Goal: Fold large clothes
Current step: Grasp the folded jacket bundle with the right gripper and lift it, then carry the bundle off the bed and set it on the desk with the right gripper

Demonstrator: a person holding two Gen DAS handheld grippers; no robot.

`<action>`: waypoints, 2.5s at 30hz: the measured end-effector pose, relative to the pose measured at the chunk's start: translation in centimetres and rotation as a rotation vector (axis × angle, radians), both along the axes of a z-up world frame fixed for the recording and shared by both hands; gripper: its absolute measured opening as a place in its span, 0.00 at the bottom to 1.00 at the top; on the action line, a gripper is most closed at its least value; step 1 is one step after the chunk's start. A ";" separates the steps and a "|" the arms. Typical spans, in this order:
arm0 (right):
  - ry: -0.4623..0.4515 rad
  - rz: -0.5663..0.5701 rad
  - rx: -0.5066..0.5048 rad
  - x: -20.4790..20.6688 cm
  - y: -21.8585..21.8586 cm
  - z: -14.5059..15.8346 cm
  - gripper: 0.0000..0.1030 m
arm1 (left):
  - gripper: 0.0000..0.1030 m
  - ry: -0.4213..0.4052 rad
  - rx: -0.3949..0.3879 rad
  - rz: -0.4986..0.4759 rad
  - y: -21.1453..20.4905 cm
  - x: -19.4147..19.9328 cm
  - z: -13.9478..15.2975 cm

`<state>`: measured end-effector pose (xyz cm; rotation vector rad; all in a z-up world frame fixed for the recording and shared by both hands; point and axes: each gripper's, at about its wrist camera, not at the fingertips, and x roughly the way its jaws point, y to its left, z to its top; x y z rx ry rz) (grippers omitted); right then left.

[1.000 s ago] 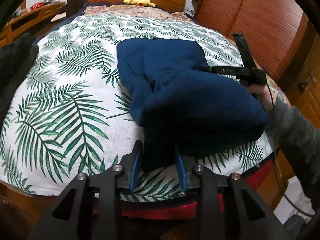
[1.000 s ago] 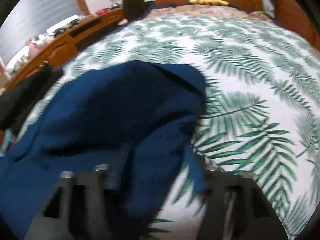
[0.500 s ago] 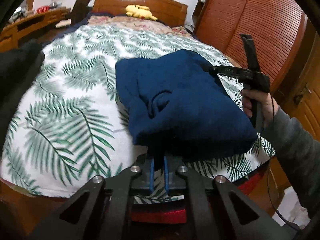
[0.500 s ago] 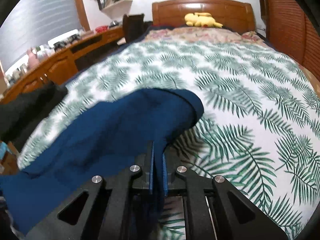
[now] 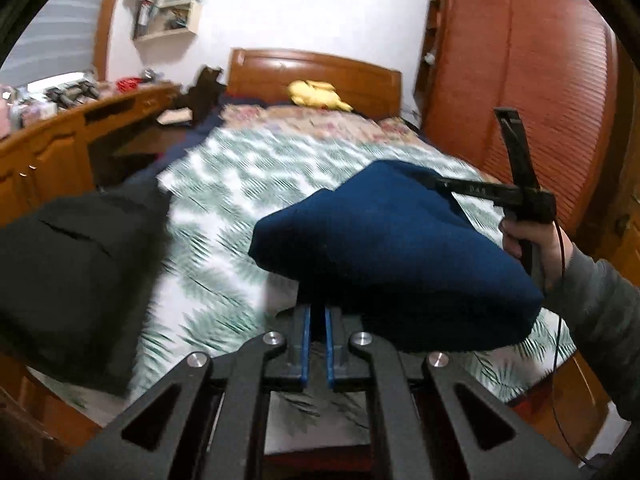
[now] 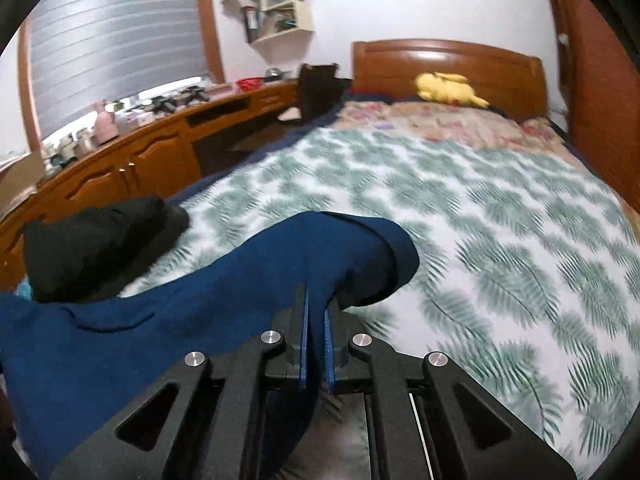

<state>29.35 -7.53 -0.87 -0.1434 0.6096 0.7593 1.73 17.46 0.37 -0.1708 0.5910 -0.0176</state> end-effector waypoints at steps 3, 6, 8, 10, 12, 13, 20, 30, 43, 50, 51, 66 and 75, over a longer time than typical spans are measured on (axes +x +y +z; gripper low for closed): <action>-0.031 0.055 -0.003 -0.1 4.7 2.1 0.03 | 0.03 -0.038 0.016 0.061 4.0 -0.8 2.9; -0.065 0.104 0.006 -0.5 9.6 4.4 0.03 | 0.03 -0.069 0.088 0.125 7.4 -1.4 5.8; -0.085 0.135 0.019 -0.7 13.1 6.2 0.03 | 0.03 -0.091 0.128 0.179 9.9 -2.0 7.9; -0.119 0.169 0.027 -1.4 17.0 8.4 0.03 | 0.03 -0.110 0.176 0.244 12.7 -2.7 9.8; -0.148 0.204 0.032 -2.3 20.2 10.1 0.03 | 0.03 -0.125 0.221 0.318 15.6 -3.7 11.5; -0.171 0.229 0.039 -3.2 22.5 11.3 0.03 | 0.03 -0.125 0.249 0.359 17.0 -4.1 12.2; -0.069 0.277 -0.094 -5.6 33.9 8.9 0.15 | 0.05 0.119 0.225 0.553 27.8 -4.7 7.5; 0.146 0.440 -0.113 -8.9 34.2 0.3 0.30 | 0.07 0.151 0.119 0.598 30.2 -8.1 0.6; 0.168 0.595 -0.116 -16.8 36.8 -2.3 0.45 | 0.09 0.055 0.173 0.527 26.4 -9.3 5.4; 0.195 0.577 -0.100 -15.6 34.2 -1.2 0.52 | 0.17 0.051 0.201 0.474 24.1 -7.9 5.9; 0.188 0.575 -0.097 -15.7 33.6 -0.9 0.52 | 0.18 0.052 0.197 0.463 23.9 -7.6 5.8; 0.035 0.475 -0.082 -17.4 22.6 2.2 0.60 | 0.27 0.029 0.147 0.370 18.0 -4.8 4.9; 0.024 0.393 -0.068 -17.2 16.2 1.2 0.73 | 0.27 0.047 0.087 0.295 12.8 -2.7 2.9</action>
